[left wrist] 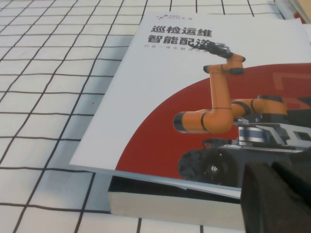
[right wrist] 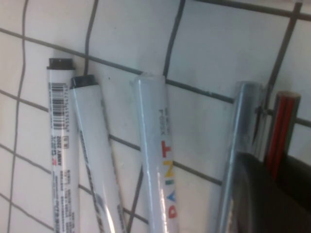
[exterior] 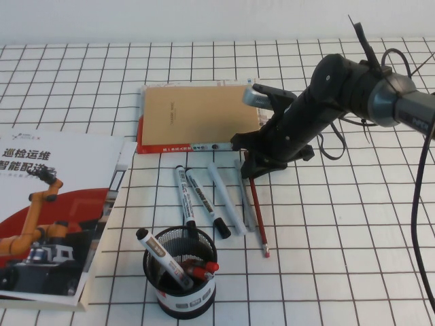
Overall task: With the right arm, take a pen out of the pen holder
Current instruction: 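Take a marker out of the pen holder and lay it on the table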
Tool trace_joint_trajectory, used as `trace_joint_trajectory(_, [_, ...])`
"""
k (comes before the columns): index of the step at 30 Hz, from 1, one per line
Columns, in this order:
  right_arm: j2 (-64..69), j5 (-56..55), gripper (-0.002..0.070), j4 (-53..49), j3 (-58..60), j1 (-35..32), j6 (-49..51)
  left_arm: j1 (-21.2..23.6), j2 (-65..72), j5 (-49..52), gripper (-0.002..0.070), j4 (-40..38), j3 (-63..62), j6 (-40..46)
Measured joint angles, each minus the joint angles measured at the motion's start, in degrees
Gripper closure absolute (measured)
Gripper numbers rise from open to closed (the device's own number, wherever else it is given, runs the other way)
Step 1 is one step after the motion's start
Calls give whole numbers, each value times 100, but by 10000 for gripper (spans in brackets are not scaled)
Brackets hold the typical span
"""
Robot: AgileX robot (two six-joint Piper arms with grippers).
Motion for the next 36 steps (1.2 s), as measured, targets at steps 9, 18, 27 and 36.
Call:
trace_joint_trajectory(9, [10,-11,428,-11,0,0,0,0,0,0,678,0,0,0])
trace_joint_trajectory(18, [-753,-47,419,-371,376,130,0,0,0,0,678,0,0,0])
trace_joint_trajectory(27, [-3338,-680,671,-616,2250,404,-113,0,0,0,678,0,0,0])
trace_joint_trajectory(36, [-5099,-669,690,-866,3673,404,-152,0,0,0,678,0,0,0])
